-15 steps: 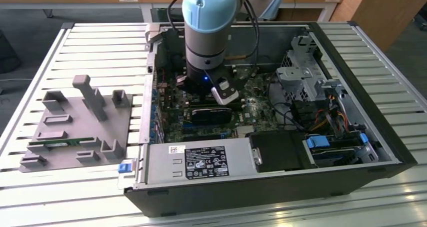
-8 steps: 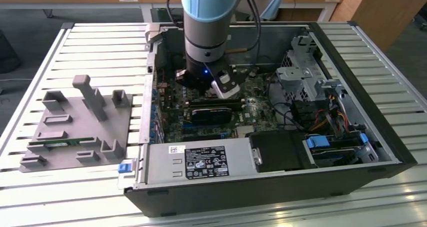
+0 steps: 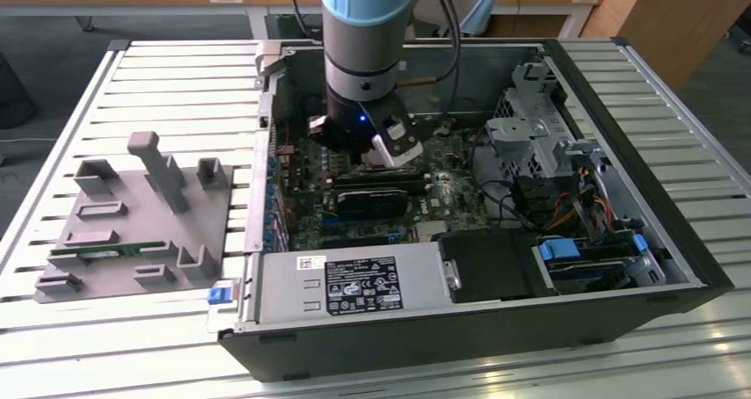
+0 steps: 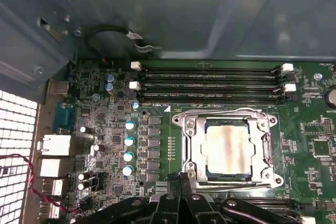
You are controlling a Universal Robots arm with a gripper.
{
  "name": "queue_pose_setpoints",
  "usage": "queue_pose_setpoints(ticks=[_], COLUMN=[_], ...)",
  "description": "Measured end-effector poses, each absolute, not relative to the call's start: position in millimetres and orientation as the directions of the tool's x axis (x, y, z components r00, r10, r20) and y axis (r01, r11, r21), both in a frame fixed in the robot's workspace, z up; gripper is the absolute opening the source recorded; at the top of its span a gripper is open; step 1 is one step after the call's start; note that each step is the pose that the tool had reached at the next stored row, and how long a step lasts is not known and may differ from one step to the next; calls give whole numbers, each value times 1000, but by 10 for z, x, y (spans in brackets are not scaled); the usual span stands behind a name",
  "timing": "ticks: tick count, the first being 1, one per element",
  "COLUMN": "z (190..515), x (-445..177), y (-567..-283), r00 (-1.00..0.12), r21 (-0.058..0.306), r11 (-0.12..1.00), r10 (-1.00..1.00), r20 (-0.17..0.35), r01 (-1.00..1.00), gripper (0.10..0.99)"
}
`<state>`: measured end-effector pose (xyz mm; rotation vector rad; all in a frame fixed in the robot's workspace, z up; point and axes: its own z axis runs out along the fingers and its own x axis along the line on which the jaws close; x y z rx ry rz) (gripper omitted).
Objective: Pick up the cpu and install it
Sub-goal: 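Install the second cpu locking lever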
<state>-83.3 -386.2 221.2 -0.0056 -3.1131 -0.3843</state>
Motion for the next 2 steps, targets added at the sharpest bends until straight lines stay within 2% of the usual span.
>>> queue_pose_setpoints(ticks=[2], z=[2212], x=[-833], y=[-3862], r00=[-1000], r21=[243], r11=[970], r10=[3], r20=[5], r01=[4], gripper=[106])
